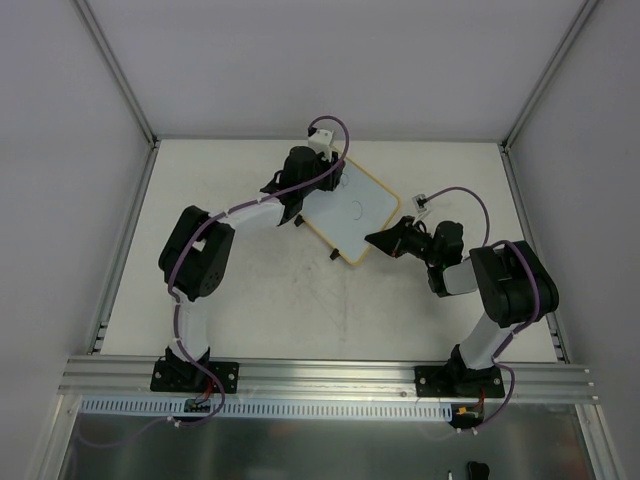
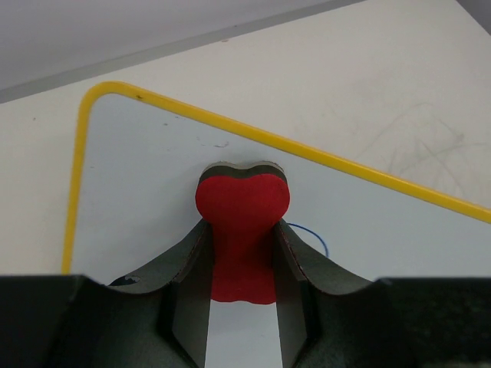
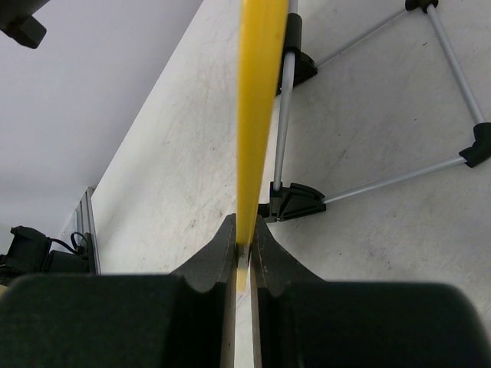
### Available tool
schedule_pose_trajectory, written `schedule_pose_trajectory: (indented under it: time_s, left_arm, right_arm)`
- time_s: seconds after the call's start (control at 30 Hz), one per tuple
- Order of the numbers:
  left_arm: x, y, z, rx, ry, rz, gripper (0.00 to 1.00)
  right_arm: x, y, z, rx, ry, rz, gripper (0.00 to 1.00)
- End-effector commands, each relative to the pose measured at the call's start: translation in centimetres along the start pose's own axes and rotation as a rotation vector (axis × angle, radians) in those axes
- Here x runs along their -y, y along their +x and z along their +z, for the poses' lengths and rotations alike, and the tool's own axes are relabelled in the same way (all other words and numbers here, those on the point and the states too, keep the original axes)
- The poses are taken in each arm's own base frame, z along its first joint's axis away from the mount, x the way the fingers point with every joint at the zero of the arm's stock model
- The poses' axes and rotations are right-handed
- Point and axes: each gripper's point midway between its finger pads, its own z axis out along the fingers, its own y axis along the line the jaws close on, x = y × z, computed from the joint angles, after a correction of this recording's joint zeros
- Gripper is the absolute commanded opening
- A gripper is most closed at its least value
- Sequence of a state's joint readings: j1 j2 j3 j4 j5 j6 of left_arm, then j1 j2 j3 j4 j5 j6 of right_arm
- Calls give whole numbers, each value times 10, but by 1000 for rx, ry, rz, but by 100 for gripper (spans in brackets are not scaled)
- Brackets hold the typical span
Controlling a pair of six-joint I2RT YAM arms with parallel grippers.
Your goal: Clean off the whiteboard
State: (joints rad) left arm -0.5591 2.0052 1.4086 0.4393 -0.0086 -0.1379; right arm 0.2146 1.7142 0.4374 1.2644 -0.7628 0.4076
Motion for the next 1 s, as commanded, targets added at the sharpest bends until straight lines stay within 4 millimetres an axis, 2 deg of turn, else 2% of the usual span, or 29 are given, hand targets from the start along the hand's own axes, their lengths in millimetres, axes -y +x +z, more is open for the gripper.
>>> schedule_pose_trajectory:
  time_s: [0.0, 0.33, 0.5, 0.57, 0.67, 0.83, 0.87, 0.97]
  left_arm:
    - [43, 18, -10, -49, 122, 7, 0]
    - [92, 37, -30, -71, 277, 17, 0]
    - [94, 37, -36, -39, 301, 41, 0]
    - [89, 35, -32, -38, 276, 46, 0]
    - [68, 34, -22, -59, 209, 39, 0]
    - [16, 27, -10, -80, 139, -37, 0]
    - [13, 20, -8, -71, 147, -42, 0]
    - [-8, 17, 0, -85, 94, -29, 0]
  right_arm:
    - [-28, -5, 5, -19, -136, -98, 0]
    - [-29, -6, 6, -20, -141, -99, 0]
    - [-29, -7, 5, -17, -141, -102, 0]
    - [-29, -7, 5, -18, -141, -100, 0]
    - [-31, -7, 5, -18, -143, -102, 0]
    - [-31, -6, 4, -17, -143, -102, 0]
    - [-30, -6, 4, -16, -142, -102, 0]
    - [-31, -6, 4, -17, -146, -103, 0]
